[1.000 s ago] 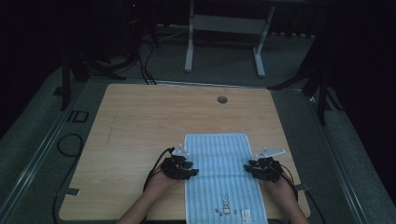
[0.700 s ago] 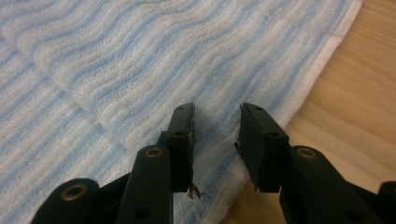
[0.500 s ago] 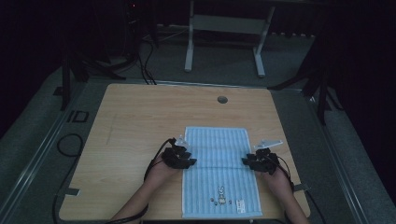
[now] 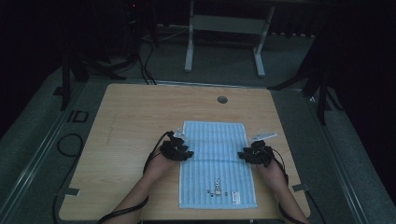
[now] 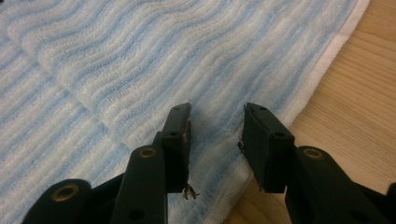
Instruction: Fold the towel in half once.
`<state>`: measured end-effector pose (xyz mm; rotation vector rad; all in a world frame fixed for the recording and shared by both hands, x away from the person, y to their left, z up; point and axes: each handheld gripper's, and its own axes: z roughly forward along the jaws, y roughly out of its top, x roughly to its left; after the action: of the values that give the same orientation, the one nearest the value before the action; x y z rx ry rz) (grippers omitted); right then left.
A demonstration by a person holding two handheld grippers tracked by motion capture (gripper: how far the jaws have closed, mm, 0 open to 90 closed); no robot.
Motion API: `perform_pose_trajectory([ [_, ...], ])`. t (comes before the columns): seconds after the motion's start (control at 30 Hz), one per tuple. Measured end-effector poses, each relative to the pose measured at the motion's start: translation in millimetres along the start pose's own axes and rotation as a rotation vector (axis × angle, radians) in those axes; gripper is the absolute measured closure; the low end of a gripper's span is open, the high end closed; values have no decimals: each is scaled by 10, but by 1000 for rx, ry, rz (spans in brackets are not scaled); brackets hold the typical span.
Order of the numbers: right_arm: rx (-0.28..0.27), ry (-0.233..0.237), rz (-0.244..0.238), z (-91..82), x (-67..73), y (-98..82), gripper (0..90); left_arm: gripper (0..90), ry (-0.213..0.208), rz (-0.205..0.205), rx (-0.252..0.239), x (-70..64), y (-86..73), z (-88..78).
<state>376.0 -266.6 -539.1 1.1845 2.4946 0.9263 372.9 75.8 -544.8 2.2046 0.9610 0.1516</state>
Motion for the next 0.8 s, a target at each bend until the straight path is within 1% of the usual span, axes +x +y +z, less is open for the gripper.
perform_pose_trajectory([
  [0.03,1,3,4,-3,3,3,594,594,-9,-7,0,2,0,-8],
  [0.1,7,3,1,-22,10,22,584,593,-27,-17,-21,10,13,-45],
  [0.13,0,0,-1,-43,9,40,584,573,-20,-23,-24,19,33,-72],
  [0.17,-10,3,2,-67,-1,65,583,552,-6,-30,-35,35,59,-97],
  [0.2,-18,10,8,-90,-19,98,573,549,0,-37,-49,62,88,-128],
  [0.23,-24,6,6,-110,-44,139,570,549,9,-42,-64,94,119,-156],
  [0.27,-27,-3,7,-128,-70,189,565,549,26,-48,-73,129,156,-175],
  [0.3,-28,-8,11,-142,-108,245,552,526,52,-55,-72,180,211,-186],
  [0.33,-28,-13,23,-149,-163,319,544,488,58,-59,-75,214,243,-193],
  [0.37,-30,-13,31,-152,-199,365,538,489,69,-66,-81,256,286,-194],
  [0.4,-32,-12,43,-150,-244,426,524,489,88,-71,-81,294,331,-197],
  [0.43,-35,-14,53,-146,-290,484,516,488,97,-73,-87,333,373,-194],
  [0.5,-33,-15,78,-127,-376,593,508,488,135,-59,-85,402,455,-167],
  [0.57,-42,-15,112,-109,-461,688,507,488,144,-80,-81,477,525,-126],
  [0.6,-39,-12,131,-90,-497,735,507,488,152,-101,-78,516,559,-96],
  [0.63,-32,-20,138,-57,-529,789,507,486,151,-105,-72,538,576,-77],
  [0.67,-25,-34,136,-32,-545,817,505,463,156,-111,-68,557,596,-42],
  [0.7,-10,-46,136,7,-568,849,504,447,154,-116,-59,582,611,-12],
  [0.77,24,-65,146,102,-617,883,503,447,167,-137,-47,635,623,46],
  [0.8,50,-69,152,152,-635,890,503,444,166,-152,-47,664,622,71],
])
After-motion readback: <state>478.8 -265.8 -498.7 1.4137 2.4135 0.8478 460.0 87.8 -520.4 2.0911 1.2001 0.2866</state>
